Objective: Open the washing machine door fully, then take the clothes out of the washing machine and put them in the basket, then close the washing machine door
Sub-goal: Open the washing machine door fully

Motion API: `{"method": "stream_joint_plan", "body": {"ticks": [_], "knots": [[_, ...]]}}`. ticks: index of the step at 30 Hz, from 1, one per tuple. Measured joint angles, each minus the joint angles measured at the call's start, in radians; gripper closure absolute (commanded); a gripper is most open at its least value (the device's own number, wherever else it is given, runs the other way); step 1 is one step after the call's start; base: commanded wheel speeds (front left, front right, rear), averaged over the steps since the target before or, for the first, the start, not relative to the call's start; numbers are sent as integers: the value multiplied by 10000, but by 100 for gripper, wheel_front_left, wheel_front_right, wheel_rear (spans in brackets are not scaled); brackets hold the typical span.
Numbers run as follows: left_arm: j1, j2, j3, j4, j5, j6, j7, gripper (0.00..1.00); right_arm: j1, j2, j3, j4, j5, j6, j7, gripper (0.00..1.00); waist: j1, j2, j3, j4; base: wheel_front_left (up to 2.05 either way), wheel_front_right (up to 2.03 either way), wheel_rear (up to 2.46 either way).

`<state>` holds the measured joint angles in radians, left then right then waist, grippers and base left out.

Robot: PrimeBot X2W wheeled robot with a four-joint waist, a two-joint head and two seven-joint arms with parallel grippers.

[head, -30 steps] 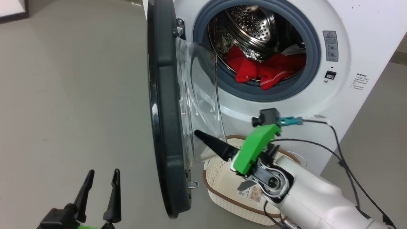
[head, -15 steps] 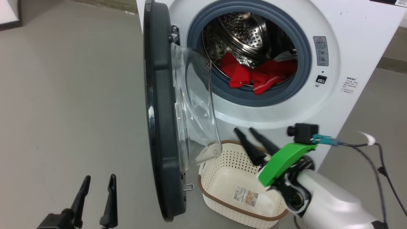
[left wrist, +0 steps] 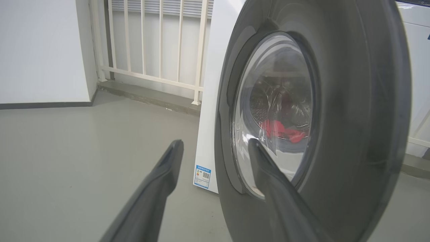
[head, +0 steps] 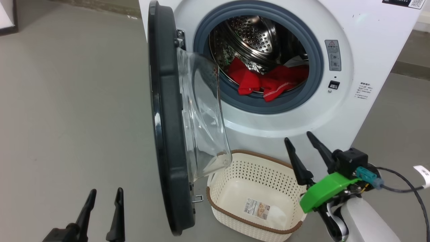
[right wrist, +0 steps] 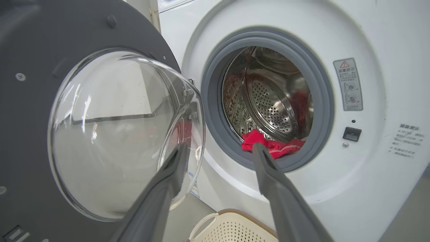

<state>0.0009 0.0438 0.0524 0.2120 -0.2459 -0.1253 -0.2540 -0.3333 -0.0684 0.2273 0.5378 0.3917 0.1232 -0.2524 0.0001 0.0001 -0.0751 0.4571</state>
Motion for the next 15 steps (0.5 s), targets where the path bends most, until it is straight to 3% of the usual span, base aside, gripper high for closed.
{"method": "stream_joint_plan", "body": {"ticks": [1, 3, 15], "knots": [[-1, 0, 0, 23, -4, 2, 0, 0, 307, 79, -405, -351, -756, 0, -2, 0, 0, 0, 2, 2, 0, 0, 0], [-4, 0, -10, 54, -8, 2, 0, 0, 633, 121, -663, -654, -1189, 10, -2, 0, 0, 0, 3, 3, 0, 0, 0], [-9, 2, -155, 86, -33, 15, 0, 0, 1657, 157, -779, -1221, -1024, 10, -2, 0, -1, 0, -46, -28, 0, 0, 0]]}}
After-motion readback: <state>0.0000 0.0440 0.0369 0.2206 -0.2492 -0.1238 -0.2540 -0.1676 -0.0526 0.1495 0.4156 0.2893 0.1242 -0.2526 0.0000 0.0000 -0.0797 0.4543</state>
